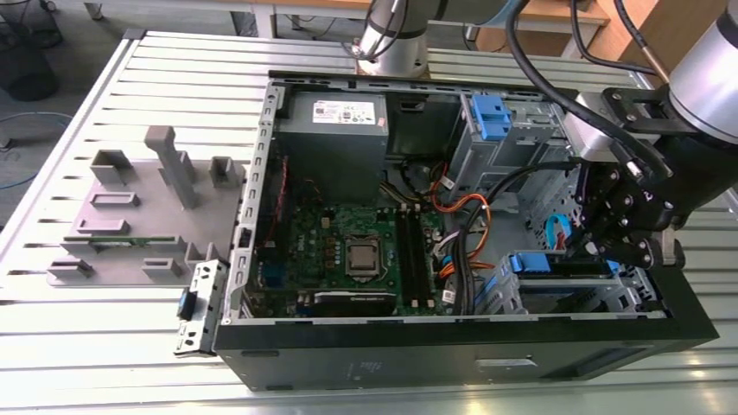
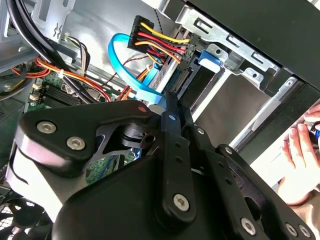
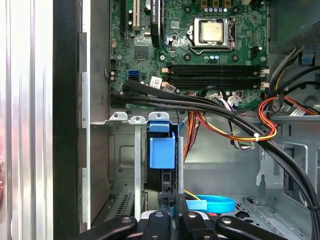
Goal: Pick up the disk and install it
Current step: 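Insert the first disk wire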
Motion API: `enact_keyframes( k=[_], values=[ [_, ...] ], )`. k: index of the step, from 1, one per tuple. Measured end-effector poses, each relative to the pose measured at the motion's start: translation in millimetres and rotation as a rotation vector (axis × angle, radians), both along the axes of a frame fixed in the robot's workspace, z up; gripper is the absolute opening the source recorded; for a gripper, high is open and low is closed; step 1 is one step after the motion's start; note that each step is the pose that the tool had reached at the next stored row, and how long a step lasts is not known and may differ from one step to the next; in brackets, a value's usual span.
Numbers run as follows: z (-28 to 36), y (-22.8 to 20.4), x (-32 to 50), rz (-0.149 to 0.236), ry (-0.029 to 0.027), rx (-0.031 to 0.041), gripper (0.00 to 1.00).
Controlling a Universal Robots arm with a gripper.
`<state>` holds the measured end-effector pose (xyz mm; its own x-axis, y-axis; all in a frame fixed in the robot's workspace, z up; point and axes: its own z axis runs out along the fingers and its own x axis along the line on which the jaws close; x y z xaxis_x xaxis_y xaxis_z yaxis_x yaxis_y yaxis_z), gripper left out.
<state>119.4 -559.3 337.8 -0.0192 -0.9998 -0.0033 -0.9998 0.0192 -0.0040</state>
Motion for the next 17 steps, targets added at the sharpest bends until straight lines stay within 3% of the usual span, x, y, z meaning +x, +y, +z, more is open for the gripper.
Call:
enact_keyframes(
  k=[17],
  values=[
    [-4.1, 0.0, 0.0, 0.000, 0.0000, 0.0001, 0.16]
  ],
)
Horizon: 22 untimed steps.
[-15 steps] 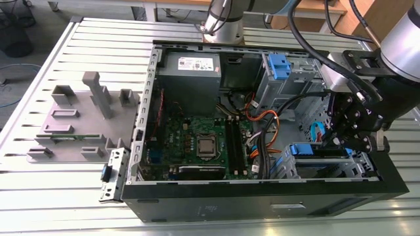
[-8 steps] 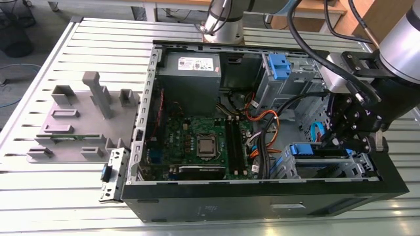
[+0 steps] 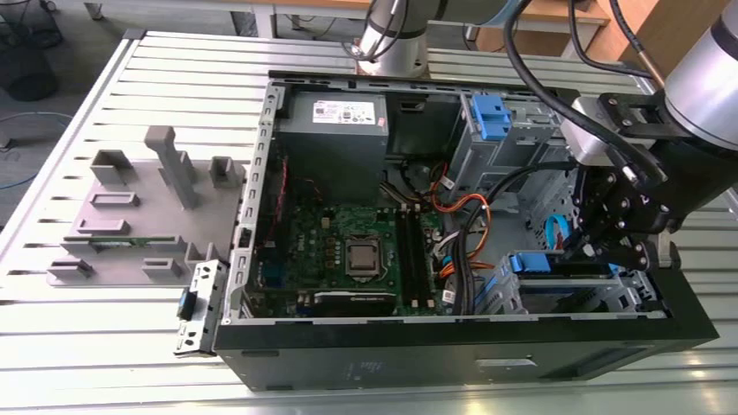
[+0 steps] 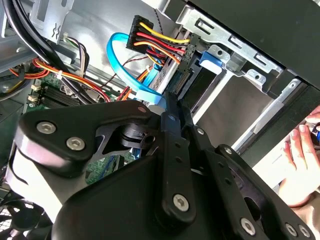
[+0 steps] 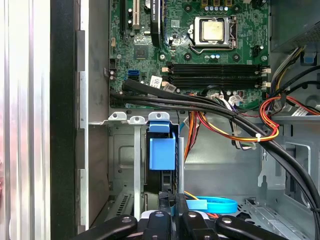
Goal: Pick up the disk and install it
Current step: 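Insert the first disk wire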
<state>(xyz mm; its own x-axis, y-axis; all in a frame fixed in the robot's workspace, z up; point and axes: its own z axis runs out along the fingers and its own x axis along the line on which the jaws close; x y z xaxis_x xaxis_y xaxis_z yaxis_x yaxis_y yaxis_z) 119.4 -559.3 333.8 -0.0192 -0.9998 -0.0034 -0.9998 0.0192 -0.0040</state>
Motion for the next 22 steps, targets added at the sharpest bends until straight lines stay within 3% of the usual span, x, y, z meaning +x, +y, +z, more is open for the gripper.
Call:
enact_keyframes(
  k=[11, 14, 15, 20, 22],
  values=[
    [-1.4, 0.0, 0.0, 0.000, 0.0000, -0.0004, 0.16],
    [-1.5, 0.0, 0.0, 0.000, 0.0000, -0.0002, 0.17],
    [-1.5, 0.0, 0.0, 0.000, 0.0000, -0.0003, 0.23],
    [-1.4, 0.0, 0.0, 0.000, 0.0000, -0.0004, 0.23],
    [1.5, 0.0, 0.0, 0.000, 0.0000, -0.0006, 0.23]
  ],
)
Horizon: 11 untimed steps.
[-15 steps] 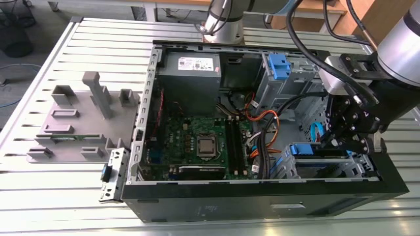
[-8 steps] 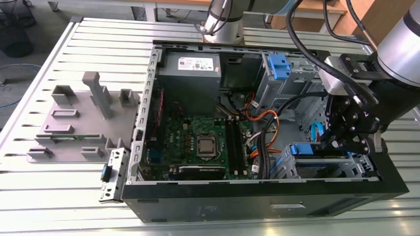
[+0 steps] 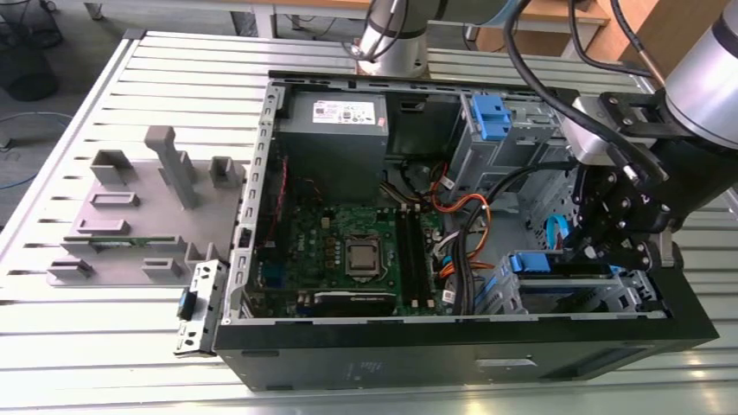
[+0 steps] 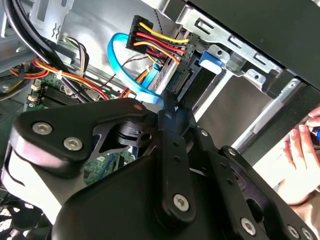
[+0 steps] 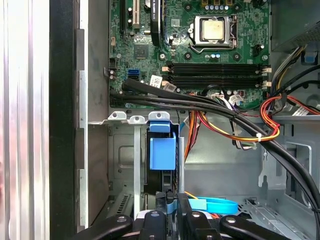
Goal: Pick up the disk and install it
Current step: 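Insert the first disk wire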
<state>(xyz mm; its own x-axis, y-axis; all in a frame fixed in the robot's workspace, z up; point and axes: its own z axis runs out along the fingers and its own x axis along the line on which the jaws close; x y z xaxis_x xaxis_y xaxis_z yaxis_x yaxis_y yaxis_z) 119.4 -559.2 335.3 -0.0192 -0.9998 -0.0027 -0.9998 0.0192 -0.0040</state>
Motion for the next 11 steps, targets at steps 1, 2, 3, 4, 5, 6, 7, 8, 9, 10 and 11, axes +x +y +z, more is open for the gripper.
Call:
enact_keyframes(
  k=[1, 2, 3, 4, 5, 6, 7, 8, 9, 10, 11],
  values=[
    [2.6, 0.0, 0.0, 0.000, 0.0000, 0.0002, 0.23],
    [4.6, 0.0, 0.0, 0.000, 0.0000, 0.0003, 0.23],
    [5.2, 0.0, 0.0, 0.000, 0.0000, 0.0003, 0.23],
    [5.0, 0.2, 0.0, 0.000, -0.0001, 0.0007, 0.23],
    [5.2, 0.7, 0.0, 0.000, -0.0001, 0.0009, 0.23],
    [5.2, 3.0, 0.0, 0.000, -0.0002, 0.0020, 0.23],
    [5.2, 4.3, 0.0, 0.000, -0.0002, 0.0021, 0.23],
    [5.1, 5.2, 0.0, 0.000, -0.0002, 0.0024, 0.23],
    [3.7, 5.2, 0.0, 0.000, -0.0003, 0.0057, 0.23],
    [3.0, 5.2, 0.0, 0.000, -0.0002, 0.0069, 0.23],
    [2.5, 5.2, 0.0, 0.000, -0.0002, 0.0076, 0.23]
  ],
)
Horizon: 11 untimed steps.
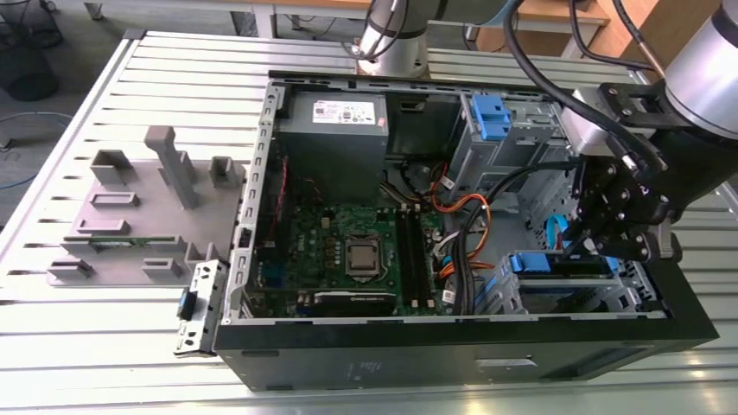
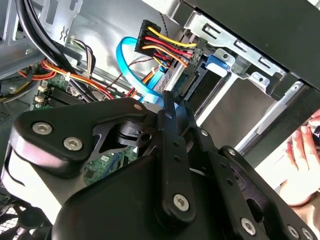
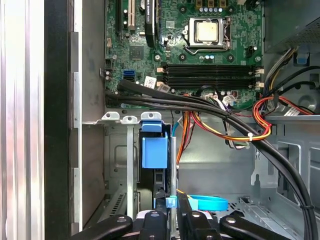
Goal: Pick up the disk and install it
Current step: 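Insert the first disk wire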
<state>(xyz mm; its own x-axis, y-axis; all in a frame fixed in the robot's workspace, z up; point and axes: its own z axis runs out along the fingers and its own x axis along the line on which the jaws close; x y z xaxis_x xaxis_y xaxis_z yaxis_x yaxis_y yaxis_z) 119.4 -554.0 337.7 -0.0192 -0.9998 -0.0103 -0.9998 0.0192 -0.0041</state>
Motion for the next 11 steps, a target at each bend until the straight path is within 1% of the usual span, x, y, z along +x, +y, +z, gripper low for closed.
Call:
enact_keyframes(
  k=[3, 6, 11],
  values=[
    [-0.3, 0.0, 0.0, 0.000, 0.0000, 0.0000, 0.23],
    [-1.9, 0.0, 0.0, 0.000, 0.0000, 0.0015, 0.23],
    [-2.4, 0.0, 0.0, 0.000, 0.0000, 0.0015, 0.23]
  ],
)
